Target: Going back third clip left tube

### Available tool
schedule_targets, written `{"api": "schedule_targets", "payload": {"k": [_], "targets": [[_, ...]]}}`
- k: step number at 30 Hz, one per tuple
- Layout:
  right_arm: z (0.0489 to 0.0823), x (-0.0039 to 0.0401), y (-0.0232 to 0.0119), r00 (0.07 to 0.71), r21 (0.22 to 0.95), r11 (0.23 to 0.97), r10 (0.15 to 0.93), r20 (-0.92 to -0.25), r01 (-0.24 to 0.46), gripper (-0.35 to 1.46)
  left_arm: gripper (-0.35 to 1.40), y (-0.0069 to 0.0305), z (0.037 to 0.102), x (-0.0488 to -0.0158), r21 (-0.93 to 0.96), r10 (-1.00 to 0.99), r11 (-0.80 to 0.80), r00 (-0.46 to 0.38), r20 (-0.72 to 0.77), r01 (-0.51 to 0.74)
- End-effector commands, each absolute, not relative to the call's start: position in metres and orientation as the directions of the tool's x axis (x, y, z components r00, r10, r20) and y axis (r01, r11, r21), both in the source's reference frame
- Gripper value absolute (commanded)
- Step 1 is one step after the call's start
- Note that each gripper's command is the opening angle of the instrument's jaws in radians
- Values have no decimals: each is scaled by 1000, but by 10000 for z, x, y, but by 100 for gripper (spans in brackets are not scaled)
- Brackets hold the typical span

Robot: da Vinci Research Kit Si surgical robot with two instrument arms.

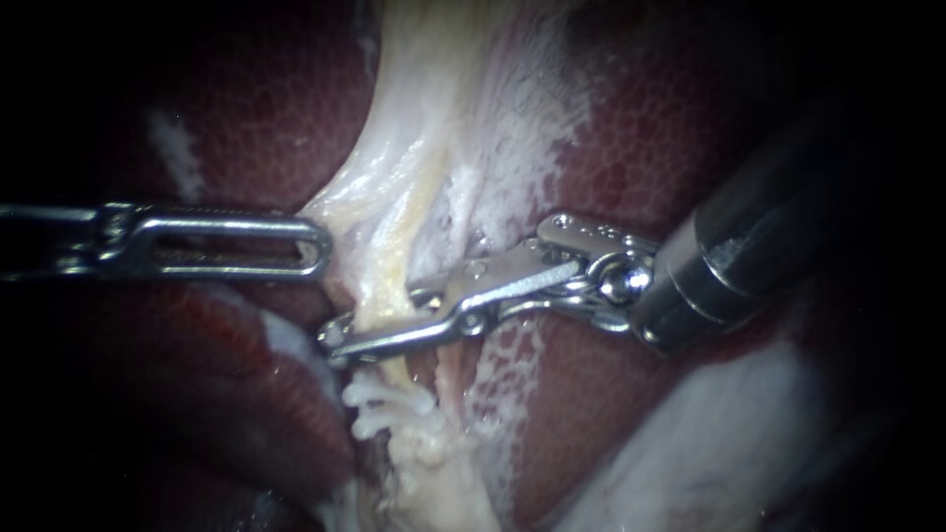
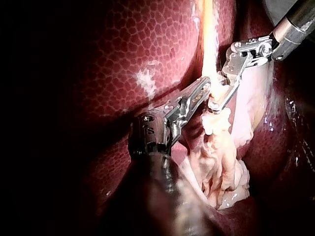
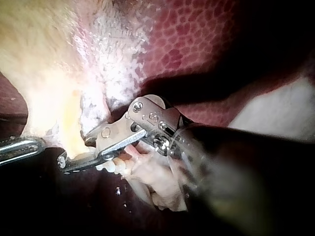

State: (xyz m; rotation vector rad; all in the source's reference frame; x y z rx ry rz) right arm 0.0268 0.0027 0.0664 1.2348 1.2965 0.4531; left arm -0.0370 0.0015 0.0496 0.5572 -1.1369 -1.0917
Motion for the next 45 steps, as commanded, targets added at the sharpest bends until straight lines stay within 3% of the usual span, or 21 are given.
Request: {"api": "schedule_targets", "payload": {"k": [1, 16, 17, 21, 23, 32, 40, 45], "targets": [[664, 268, 27, 296, 862, 355, 833, -467, 362, -35, -35, 15, 496, -370, 820, -899, 409, 21, 437, 400], [663, 269, 24, 298, 864, 351, 835, -463, 360, -34, -35, 15, 496, -370, 820, -899, 409, 21, 437, 400], [662, 270, 24, 298, 865, 351, 835, -463, 360, -12, -35, 15, 496, -370, 820, -899, 409, 21, 437, 400], [661, 275, 25, 260, 805, 448, 785, -562, 390, 37, -35, 15, 496, -370, 820, -899, 409, 21, 437, 400], [661, 277, 25, 248, 785, 476, 768, -591, 396, 45, -35, 15, 495, -370, 820, -899, 409, 21, 437, 400], [663, 276, 27, 205, 715, 575, 704, -680, 398, 54, -35, 14, 494, -370, 820, -899, 408, 21, 437, 400], [669, 278, 33, 148, 598, 696, 595, -790, 398, 58, -35, 14, 493, -370, 820, -899, 408, 21, 437, 400], [672, 283, 32, 137, 570, 718, 568, -812, 400, 59, -35, 14, 493, -370, 820, -899, 408, 21, 437, 401]]}}
